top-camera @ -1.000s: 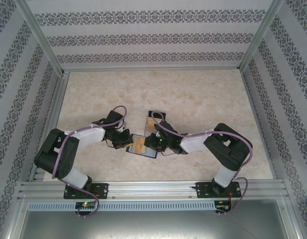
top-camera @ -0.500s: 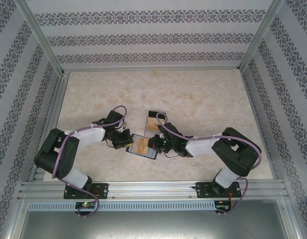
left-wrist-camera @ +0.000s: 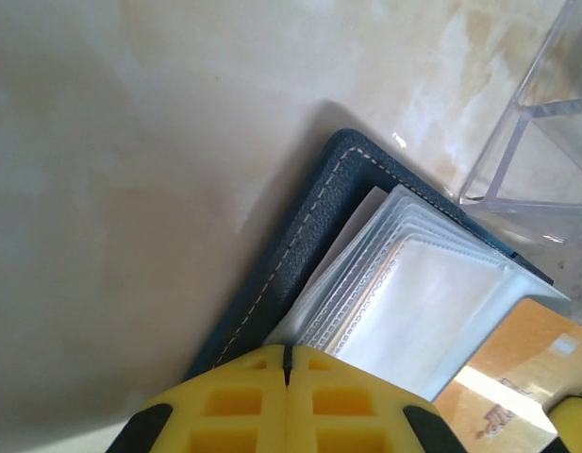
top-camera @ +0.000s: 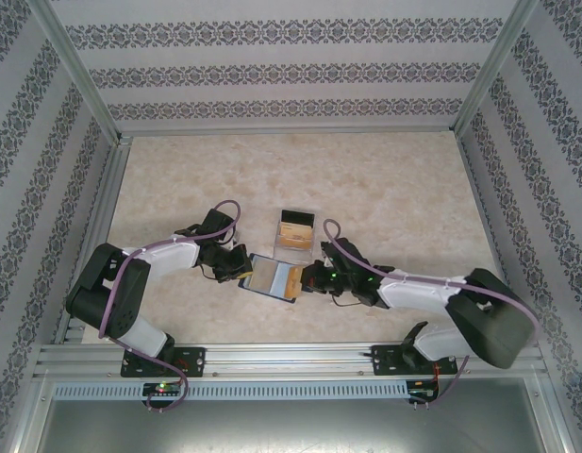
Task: Take the credit cards out of the card holder
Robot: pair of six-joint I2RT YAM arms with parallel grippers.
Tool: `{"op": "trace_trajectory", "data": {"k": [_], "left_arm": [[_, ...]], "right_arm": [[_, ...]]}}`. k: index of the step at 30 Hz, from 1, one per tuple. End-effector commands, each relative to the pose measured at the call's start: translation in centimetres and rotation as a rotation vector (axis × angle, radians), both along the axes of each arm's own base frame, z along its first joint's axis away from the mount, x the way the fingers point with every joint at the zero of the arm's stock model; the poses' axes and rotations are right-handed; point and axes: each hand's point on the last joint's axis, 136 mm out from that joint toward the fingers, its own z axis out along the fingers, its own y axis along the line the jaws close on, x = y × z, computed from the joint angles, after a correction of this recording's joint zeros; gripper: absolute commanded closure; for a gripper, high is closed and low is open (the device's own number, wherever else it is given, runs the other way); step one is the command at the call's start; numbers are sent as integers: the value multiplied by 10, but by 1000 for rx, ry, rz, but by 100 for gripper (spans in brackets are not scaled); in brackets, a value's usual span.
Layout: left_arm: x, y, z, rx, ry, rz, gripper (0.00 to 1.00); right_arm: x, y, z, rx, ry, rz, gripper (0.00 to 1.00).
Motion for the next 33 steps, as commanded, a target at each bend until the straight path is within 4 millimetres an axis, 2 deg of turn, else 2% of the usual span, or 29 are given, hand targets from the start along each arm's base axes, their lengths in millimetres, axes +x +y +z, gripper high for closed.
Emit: {"op": "trace_trajectory", "data": {"k": [1, 7, 9, 14, 17, 19, 20, 25, 29, 33], "left_arm": [[-21, 19, -22, 118, 89, 1, 96], [-18, 16, -16, 104, 69, -5, 94], [-16, 15, -12, 97, 56, -7, 88], [-8, 15, 9, 95, -5, -3, 55], [-3, 18, 26, 106, -44, 8, 19], [-1, 21, 36, 112, -70, 19, 5], [-1, 22, 41, 116, -83, 25, 0], [-2, 29, 61, 121, -128, 54, 1], [-6, 36, 69, 129, -149, 72, 0], [-10, 43, 72, 143, -160, 90, 0]], "right_arm": [[-5, -23, 6, -84, -33, 14, 100], [3, -47, 61, -191, -176, 100, 100], [7, -50, 79, -256, -225, 170, 100], [27, -43, 114, -418, -355, 400, 100], [42, -33, 128, -491, -429, 540, 100], [55, -28, 137, -548, -470, 610, 100], [60, -24, 140, -567, -485, 655, 100], [79, -6, 143, -650, -515, 863, 100], [97, 3, 130, -757, -556, 993, 100], [102, 14, 117, -832, -576, 1123, 100]]}}
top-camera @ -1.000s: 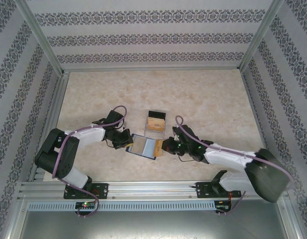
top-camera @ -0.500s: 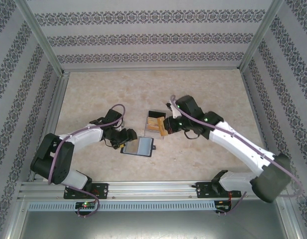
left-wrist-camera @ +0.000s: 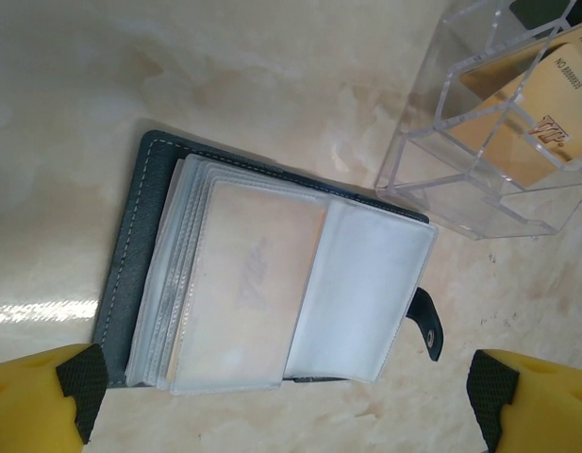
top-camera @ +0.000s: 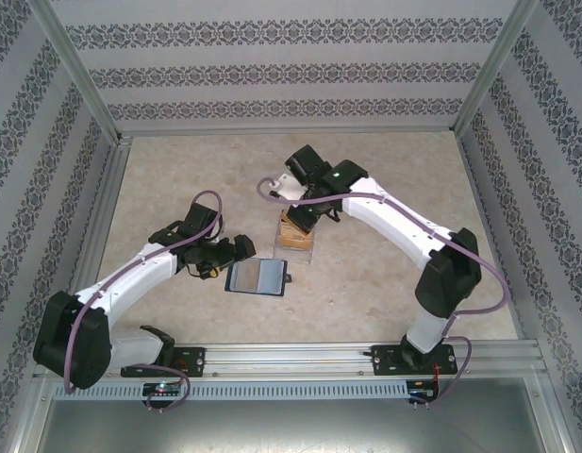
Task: Take the credit cards out of the card holder
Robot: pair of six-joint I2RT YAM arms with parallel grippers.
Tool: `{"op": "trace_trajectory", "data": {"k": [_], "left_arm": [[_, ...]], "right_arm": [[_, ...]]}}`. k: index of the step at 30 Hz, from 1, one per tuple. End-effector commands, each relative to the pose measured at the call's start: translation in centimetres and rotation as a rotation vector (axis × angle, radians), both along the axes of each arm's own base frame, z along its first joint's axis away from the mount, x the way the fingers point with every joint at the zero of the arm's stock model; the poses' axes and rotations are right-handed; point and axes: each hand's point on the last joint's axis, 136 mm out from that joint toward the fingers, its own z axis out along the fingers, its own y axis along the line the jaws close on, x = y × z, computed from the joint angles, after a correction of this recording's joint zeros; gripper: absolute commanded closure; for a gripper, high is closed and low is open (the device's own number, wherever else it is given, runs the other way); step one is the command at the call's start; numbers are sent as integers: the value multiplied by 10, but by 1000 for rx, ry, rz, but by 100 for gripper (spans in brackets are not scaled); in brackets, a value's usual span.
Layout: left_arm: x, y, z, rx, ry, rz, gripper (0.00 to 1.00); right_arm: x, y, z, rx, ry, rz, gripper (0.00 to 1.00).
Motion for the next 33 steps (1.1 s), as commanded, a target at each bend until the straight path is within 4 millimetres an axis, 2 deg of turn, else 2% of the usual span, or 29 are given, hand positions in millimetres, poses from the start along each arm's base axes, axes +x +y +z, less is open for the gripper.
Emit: {"op": "trace_trajectory", "data": {"k": [1, 6, 12, 33], "left_arm": [[-8, 13, 1, 41, 18, 33, 1], [-10, 17, 2, 46, 14, 42, 1], [-11, 17, 2, 43, 18, 42, 0], [-12, 15, -4, 31, 33, 39, 1]], "right_arm": [[-3, -3, -10, -149, -23, 156, 100], [-2, 8, -27, -171, 6, 196, 100], [6, 6, -47, -231, 6, 202, 100], [14, -3, -73, -239, 48, 193, 100]]}}
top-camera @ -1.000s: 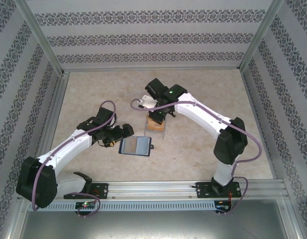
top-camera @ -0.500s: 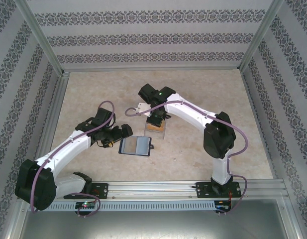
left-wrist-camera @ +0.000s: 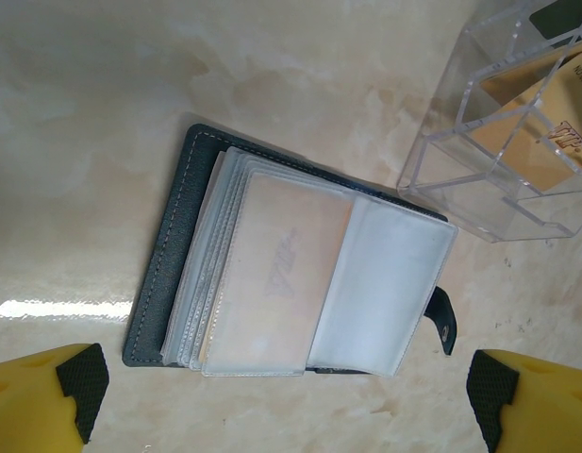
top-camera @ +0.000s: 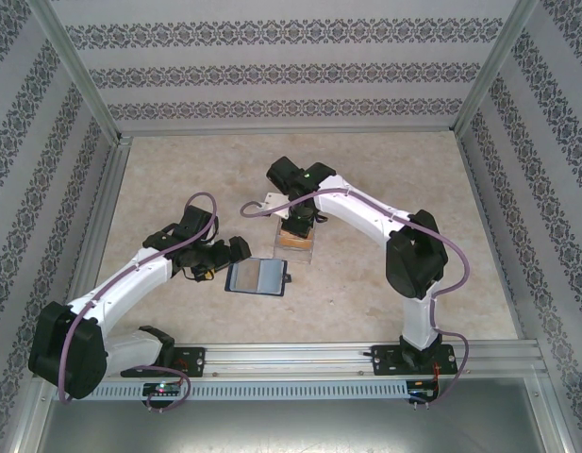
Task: Take the credit cards out of the card holder
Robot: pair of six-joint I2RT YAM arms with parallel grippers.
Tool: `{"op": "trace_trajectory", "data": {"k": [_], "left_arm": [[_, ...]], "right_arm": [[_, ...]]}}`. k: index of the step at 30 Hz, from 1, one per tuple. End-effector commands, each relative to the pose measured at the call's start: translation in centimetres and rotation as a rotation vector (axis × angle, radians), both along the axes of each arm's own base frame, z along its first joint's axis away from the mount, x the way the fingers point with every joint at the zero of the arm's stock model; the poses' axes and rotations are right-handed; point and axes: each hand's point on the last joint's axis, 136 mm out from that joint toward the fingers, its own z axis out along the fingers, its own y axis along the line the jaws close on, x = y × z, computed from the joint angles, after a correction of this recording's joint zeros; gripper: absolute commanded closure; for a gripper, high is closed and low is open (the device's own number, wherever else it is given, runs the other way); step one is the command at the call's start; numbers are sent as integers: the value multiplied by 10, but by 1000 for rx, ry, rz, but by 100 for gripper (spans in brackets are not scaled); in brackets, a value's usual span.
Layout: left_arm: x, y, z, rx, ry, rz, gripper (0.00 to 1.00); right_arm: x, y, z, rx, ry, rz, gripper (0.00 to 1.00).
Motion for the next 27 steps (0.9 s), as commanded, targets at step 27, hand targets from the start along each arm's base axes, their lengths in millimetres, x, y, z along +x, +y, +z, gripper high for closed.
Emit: {"op": "trace_trajectory", "data": {"k": [27], "left_arm": [[-7, 3, -7, -6, 37, 15, 0]], "right_arm": [[-7, 2, -44, -79, 61, 16, 100]]}}
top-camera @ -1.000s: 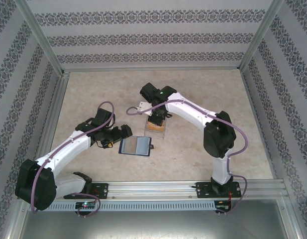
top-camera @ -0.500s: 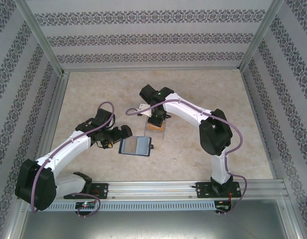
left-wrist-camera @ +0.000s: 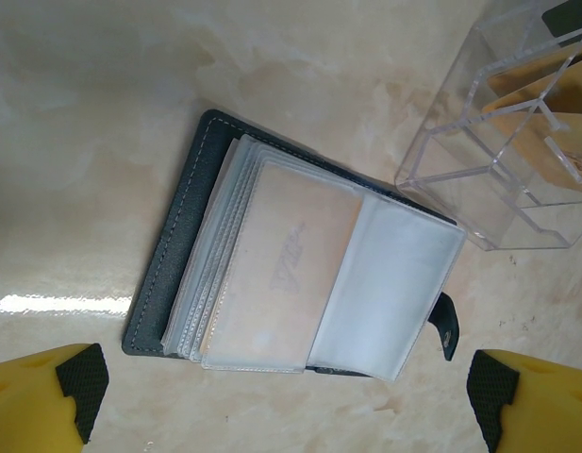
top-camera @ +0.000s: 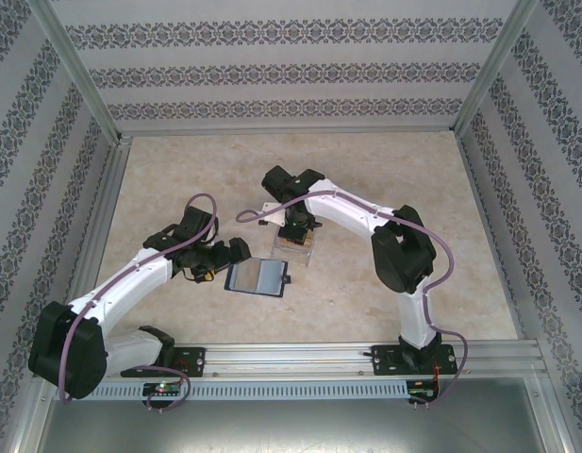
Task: Take the credit cards out of the card holder
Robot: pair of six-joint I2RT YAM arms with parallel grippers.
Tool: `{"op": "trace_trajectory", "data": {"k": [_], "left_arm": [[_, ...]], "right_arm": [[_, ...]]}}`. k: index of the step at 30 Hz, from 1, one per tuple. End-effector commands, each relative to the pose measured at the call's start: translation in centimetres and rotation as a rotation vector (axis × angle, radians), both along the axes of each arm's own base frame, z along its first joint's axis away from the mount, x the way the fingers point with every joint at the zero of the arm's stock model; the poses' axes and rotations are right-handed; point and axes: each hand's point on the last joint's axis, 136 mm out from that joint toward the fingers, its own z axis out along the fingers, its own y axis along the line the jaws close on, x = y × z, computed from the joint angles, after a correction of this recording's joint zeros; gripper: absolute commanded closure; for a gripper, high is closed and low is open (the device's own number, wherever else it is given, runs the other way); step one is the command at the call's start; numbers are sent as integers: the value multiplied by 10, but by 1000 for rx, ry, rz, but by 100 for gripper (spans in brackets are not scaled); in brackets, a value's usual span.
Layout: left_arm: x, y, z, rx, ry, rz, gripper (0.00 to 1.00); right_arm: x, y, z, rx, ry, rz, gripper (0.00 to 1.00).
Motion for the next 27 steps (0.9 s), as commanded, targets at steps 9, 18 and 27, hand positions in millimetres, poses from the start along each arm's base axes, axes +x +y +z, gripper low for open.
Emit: {"op": "trace_trajectory", "data": {"k": [9, 18, 27], "left_arm": [[-5, 2, -6, -14, 29, 13, 0], [-7, 2, -5, -14, 25, 13, 0], [-7, 3, -6, -14, 29, 15, 0]], "right_arm": [[11, -9, 0, -51, -65, -24, 100], [15, -6, -3, -56, -77, -32, 100], [14, -3, -7, -56, -71, -35, 93]]}}
